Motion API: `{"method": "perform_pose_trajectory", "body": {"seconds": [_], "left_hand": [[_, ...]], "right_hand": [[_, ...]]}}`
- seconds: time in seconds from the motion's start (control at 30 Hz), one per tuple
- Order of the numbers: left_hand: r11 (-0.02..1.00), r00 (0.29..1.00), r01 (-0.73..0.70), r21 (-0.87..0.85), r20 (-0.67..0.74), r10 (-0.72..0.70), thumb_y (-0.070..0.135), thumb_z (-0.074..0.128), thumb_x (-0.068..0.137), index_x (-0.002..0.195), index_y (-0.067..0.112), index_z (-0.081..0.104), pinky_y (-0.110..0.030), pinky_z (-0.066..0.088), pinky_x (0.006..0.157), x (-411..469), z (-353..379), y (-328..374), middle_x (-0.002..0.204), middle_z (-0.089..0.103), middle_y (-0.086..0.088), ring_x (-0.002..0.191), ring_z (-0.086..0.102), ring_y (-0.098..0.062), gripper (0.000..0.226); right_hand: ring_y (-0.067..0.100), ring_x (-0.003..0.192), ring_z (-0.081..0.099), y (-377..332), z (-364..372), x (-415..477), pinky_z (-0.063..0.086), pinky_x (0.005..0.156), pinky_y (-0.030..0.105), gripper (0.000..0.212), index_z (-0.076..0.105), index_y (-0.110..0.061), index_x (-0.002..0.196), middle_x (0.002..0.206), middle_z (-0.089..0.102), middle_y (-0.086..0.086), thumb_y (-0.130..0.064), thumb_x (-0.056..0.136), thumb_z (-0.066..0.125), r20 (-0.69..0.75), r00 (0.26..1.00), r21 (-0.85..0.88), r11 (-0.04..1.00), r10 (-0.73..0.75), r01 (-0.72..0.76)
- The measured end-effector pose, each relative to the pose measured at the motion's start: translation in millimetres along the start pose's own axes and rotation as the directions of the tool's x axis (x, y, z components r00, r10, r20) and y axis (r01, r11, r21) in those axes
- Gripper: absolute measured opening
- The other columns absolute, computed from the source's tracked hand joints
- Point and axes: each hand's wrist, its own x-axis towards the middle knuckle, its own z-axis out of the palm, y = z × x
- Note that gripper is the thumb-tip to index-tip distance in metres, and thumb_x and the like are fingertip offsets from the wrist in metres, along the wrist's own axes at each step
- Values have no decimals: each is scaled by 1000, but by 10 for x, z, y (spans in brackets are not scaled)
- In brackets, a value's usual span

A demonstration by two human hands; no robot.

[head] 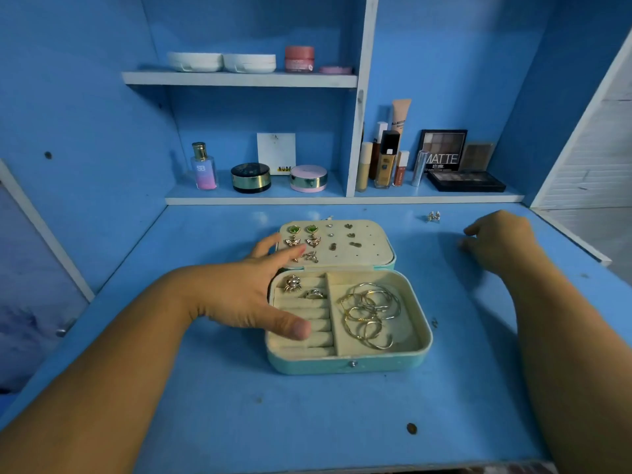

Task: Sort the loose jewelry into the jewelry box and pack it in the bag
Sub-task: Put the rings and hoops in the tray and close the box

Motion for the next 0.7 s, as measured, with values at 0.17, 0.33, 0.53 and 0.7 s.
{"method": "perform_pose_trajectory", "body": {"seconds": [0.17, 0.33, 0.53, 0.7], "left_hand": [[999, 856, -42, 9, -515, 41, 102, 42, 35, 133, 49, 44, -38, 18, 117, 173, 129, 181, 148, 25, 18, 140, 22, -9, 111], [954, 836, -66, 291, -506, 212, 71, 54, 80, 129, 42, 50, -35, 19, 102, 473, -28, 769, 142, 39, 15, 136, 30, -11, 57], [914, 897, -157, 374, -333, 290, 39, 56, 95, 136, 24, 49, -40, 35, 110, 1403, -163, 1333, 141, 46, -2, 132, 43, -22, 44], [903, 937, -164, 398, -224, 269, 24, 53, 99, 145, 22, 41, -40, 36, 109, 2048, -40, 1528, 147, 43, -7, 133, 43, -27, 47]], "right_hand": [[29, 117, 53, -1, -1, -12, 42, 96, 30, 30, 66, -9, 116, 125, 61, 9, -28, 94, 57, 11, 1000, 57, 998, 8, -8], [30, 109, 55, -52, 98, -10, 40, 82, 27, 20, 68, -7, 107, 114, 65, 13, -14, 89, 63, 6, 999, 369, 929, -32, 27], [32, 99, 55, -46, 117, -3, 43, 76, 33, 21, 63, -2, 105, 112, 60, 20, -2, 91, 47, -67, 995, 467, 884, 67, -28], [29, 116, 47, 32, 66, 15, 41, 87, 31, 35, 53, -3, 122, 127, 47, 16, 6, 92, 38, -35, 993, 383, 919, 114, -92]]}}
